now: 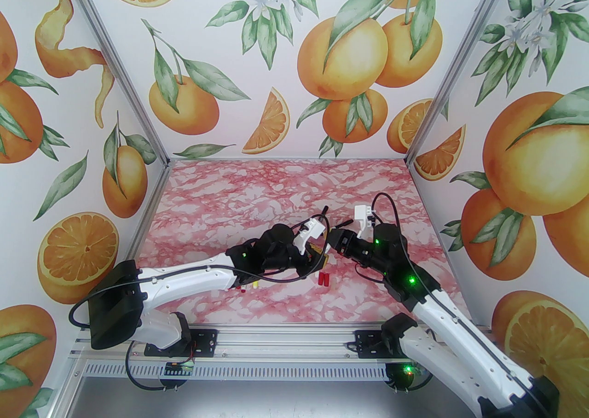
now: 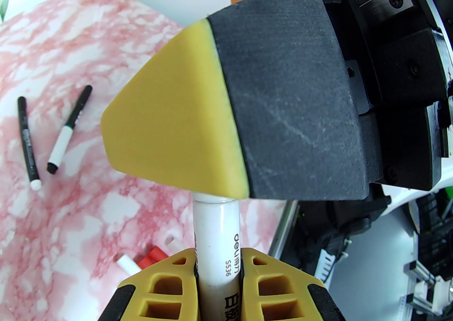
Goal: Open the pen caps
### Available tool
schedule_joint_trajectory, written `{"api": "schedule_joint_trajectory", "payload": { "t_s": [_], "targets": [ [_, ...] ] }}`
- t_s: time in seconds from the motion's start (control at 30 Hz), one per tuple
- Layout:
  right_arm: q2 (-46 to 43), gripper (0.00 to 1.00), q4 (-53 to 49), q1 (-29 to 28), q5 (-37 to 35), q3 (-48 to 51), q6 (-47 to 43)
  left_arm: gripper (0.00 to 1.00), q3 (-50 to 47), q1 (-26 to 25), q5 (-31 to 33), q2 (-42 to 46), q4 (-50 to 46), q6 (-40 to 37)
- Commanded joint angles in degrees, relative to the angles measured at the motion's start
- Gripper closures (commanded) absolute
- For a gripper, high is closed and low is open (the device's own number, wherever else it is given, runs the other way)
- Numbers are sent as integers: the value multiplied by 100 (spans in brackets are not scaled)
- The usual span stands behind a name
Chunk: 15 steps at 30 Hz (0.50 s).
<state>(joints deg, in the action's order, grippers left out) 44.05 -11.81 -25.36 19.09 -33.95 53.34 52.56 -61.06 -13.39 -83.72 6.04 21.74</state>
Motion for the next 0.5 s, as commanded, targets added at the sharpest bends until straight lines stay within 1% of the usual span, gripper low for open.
{"api": "schedule_joint_trajectory", "payload": {
  "t_s": [0.0,0.1,0.17,0.33,0.47],
  "targets": [
    [70,91,384,577,-1872,-310,-71,100,-204,-334,-471,178,-1162,-183],
    [88,92,223,577,-2105,-375,-69,100,-64,-406,-157,70,-1465,-242],
    [75,92,168,583,-2269,-392,-74,100,23,-453,-77,-17,-1568,-266],
    [-5,92,225,577,-2738,-376,-78,100,145,-543,-193,-179,-1507,-200],
    [9,92,325,578,-2847,-399,-189,100,82,-539,-289,-115,-1302,-68]
  ]
}}
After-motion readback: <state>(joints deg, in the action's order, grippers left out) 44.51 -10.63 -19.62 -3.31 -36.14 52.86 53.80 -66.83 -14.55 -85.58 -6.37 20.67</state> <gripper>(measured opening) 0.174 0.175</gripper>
